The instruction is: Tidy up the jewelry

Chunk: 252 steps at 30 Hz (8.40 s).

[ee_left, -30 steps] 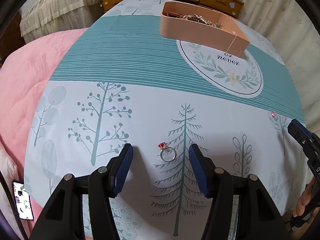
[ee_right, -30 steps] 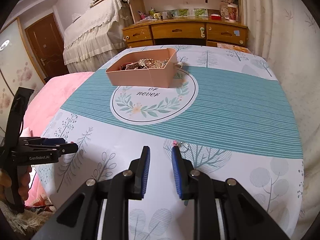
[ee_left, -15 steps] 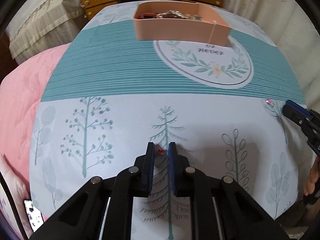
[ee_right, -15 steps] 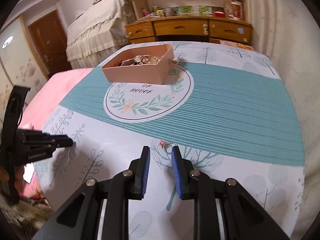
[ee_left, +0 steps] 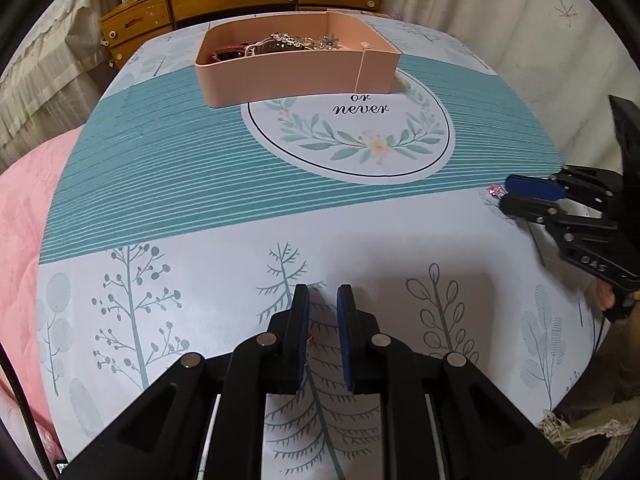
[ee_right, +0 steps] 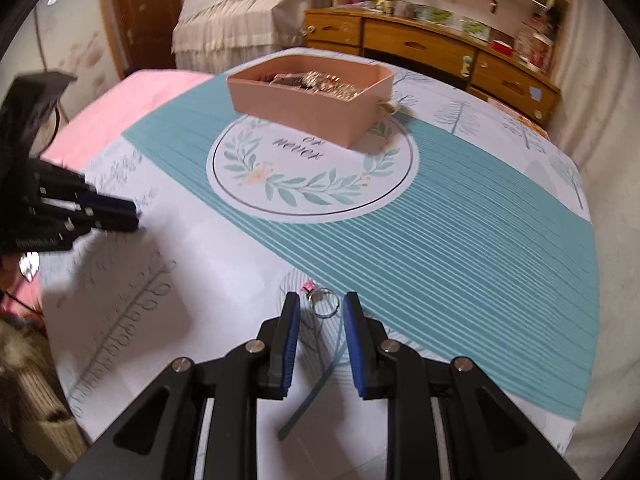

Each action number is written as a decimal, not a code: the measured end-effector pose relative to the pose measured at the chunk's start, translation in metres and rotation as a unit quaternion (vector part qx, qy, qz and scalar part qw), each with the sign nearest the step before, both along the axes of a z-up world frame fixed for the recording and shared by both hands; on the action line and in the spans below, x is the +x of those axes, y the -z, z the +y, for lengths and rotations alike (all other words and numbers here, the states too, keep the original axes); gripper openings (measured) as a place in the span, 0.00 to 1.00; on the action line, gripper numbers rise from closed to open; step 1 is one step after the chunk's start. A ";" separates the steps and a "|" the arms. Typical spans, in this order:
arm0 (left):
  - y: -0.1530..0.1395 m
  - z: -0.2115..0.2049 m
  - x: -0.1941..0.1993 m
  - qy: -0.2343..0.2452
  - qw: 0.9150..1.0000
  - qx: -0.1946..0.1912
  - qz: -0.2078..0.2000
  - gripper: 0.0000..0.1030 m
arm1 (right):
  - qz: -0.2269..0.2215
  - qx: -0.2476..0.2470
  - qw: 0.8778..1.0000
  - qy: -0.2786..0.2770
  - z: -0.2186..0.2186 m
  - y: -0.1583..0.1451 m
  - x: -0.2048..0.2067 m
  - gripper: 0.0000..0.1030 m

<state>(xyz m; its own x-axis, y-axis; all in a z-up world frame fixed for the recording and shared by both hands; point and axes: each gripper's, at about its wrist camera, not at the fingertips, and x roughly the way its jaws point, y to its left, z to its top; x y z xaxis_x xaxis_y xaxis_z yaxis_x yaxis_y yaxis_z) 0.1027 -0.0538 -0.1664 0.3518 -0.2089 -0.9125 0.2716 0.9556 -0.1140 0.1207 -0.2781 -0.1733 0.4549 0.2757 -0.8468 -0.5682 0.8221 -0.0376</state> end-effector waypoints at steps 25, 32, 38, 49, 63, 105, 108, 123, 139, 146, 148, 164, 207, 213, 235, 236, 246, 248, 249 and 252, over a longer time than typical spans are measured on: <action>-0.001 0.021 -0.008 0.014 0.999 -0.032 0.001 0.07 | -0.038 -0.011 0.999 -0.032 0.003 -0.008 -0.009 0.05; -0.028 0.049 0.010 -0.024 0.994 -0.104 0.025 0.07 | -0.029 0.088 0.996 0.012 -0.009 -0.045 0.001 0.05; -0.054 0.054 0.018 -0.024 0.994 -0.106 0.012 0.07 | -0.035 0.108 0.993 0.015 0.001 -0.066 0.001 0.05; -0.013 0.030 -0.012 0.088 0.995 -0.013 0.033 0.30 | -0.014 0.103 0.995 0.004 0.008 -0.055 -0.014 0.05; 0.000 0.016 -0.017 0.166 0.985 0.050 0.006 0.30 | -0.002 0.105 0.994 0.009 0.009 -0.052 -0.016 0.05; -0.084 0.031 0.161 0.068 0.997 0.020 -0.042 0.10 | 0.042 0.128 0.984 0.114 0.099 -0.074 0.163 0.06; -0.079 0.033 0.157 0.062 0.997 0.015 -0.042 0.36 | 0.079 0.147 0.977 0.132 0.091 -0.061 0.173 0.06; -0.066 0.030 0.052 0.142 0.987 -0.006 -0.070 0.53 | 0.067 0.196 0.970 0.130 0.069 -0.067 0.062 0.06; -0.018 0.009 -0.022 0.300 0.952 0.021 -0.061 0.22 | 0.066 0.175 0.976 0.114 0.078 -0.029 -0.043 0.06; -0.003 0.008 -0.017 0.316 0.947 0.033 -0.040 0.19 | 0.061 0.176 0.975 0.122 0.071 -0.026 -0.048 0.06; -0.001 0.008 -0.015 0.318 0.947 0.038 -0.037 0.15 | 0.059 0.176 0.975 0.121 0.071 -0.025 -0.048 0.06; -0.001 0.011 -0.018 0.317 0.947 0.048 -0.032 0.13 | 0.042 0.158 0.981 0.106 0.078 -0.027 -0.053 0.06; -0.117 0.017 0.151 0.113 0.986 0.000 -0.119 0.05 | 0.041 0.231 0.953 0.191 0.060 -0.094 0.114 0.06; -0.097 0.022 0.201 0.048 0.994 -0.028 -0.095 0.05 | 0.067 0.213 0.951 0.213 0.067 -0.076 0.165 0.06; -0.126 0.036 0.136 -0.037 0.990 -0.020 -0.133 0.99 | 0.030 0.199 0.957 0.210 0.070 -0.106 0.107 0.06; -0.130 0.037 0.126 -0.050 0.989 -0.015 -0.136 0.99 | 0.025 0.201 0.957 0.207 0.070 -0.110 0.099 0.07; -0.139 0.036 0.031 -0.093 0.979 0.004 -0.181 0.99 | -0.027 0.200 0.958 0.202 0.061 -0.128 -0.003 0.37; -0.137 0.030 0.006 -0.100 0.974 0.014 -0.201 0.99 | -0.032 0.202 0.958 0.203 0.060 -0.127 -0.024 0.38; -0.135 0.028 -0.004 -0.104 0.973 0.019 -0.206 0.99 | -0.033 0.203 0.957 0.204 0.059 -0.125 -0.034 0.38; -0.131 0.022 -0.027 -0.116 0.973 0.019 -0.200 0.99 | -0.031 0.189 0.957 0.219 0.056 -0.119 -0.059 0.38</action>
